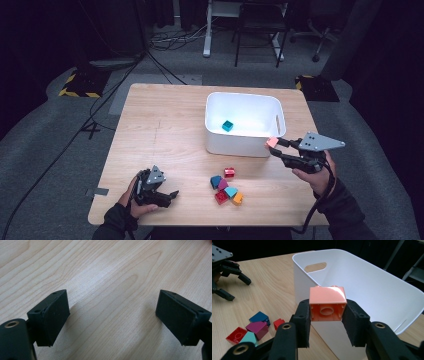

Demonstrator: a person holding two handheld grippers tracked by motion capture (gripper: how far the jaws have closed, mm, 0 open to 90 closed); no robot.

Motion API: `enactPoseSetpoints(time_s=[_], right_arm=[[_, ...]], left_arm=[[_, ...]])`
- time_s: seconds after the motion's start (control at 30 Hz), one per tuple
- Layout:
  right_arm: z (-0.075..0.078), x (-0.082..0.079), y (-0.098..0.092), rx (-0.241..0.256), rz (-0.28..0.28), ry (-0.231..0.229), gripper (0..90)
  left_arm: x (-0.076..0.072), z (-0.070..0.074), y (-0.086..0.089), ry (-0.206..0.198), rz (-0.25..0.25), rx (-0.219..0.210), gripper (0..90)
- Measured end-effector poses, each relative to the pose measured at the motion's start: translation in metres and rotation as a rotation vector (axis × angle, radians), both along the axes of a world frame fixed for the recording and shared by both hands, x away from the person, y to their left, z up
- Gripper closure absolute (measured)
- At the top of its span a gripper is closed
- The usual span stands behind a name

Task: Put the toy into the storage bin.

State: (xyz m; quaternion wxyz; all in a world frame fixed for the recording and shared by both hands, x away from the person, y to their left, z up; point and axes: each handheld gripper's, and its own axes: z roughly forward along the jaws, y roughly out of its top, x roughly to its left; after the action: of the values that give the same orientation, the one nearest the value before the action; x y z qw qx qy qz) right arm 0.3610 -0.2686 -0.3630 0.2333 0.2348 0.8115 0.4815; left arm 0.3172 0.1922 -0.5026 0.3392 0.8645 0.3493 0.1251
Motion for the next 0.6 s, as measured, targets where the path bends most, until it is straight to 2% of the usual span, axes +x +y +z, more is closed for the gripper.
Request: enactPoseSetpoints(time_s=[0.27, 0.3, 0.6], right_arm=[[0.01, 0.003, -0.001, 0.015, -0.014, -0.016, 59.3], [0.011, 0.003, 0.0, 0.021, -0.02, -0.008, 59.3], [0.017, 0.012, -0.001, 0.019, -0.044, -0.019, 59.3]], left_arm=[[0.0, 0.0, 0.0, 0.0, 0.0, 0.0, 12.1], [0.0, 0.0, 0.0, 0.0, -0.001, 0.0, 12.1], [0.0, 0.0, 0.0, 0.0, 0.0, 0.0, 12.1]])
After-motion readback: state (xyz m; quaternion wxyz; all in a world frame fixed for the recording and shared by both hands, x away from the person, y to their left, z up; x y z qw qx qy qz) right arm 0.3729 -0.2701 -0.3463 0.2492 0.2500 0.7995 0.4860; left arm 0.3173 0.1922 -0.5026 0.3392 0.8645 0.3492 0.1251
